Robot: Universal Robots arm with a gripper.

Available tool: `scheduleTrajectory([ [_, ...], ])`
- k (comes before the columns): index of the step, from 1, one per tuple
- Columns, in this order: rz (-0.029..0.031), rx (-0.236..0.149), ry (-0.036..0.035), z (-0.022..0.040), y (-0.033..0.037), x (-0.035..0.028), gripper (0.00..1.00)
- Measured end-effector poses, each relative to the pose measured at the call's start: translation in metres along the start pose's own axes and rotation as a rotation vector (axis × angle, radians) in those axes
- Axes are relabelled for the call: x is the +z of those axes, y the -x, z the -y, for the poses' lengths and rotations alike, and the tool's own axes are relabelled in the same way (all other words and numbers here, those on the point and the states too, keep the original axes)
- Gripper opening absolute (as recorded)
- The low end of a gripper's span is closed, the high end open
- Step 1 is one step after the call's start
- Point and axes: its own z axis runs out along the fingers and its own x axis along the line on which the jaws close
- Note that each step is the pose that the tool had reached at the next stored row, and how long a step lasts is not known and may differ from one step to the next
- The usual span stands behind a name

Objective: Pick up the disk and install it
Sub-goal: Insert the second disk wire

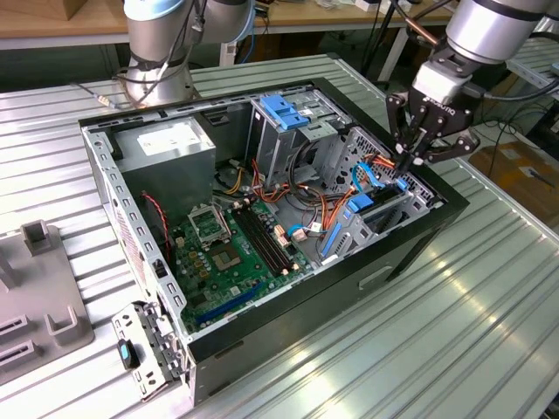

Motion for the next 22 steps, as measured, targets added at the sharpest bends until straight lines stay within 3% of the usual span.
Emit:
scheduleTrajectory([
  [5, -0.0023, 0.06, 0.0008, -0.002, 0.0005, 0.0016, 0.16],
  [7, -0.0047, 0.12, 0.0017, -0.002, 0.0005, 0.0024, 0.16],
  [8, -0.0051, 0.131, 0.0018, -0.0021, 0.0005, 0.0024, 0.16],
  [15, 0.0017, 0.131, 0.0008, -0.0041, 0.0011, 0.0027, 0.16],
  [18, 0.0082, 0.132, -0.0002, -0.0061, 0.0015, 0.0039, 0.16],
  [22, 0.0081, 0.131, -0.0002, -0.0068, 0.0016, 0.0079, 0.16],
])
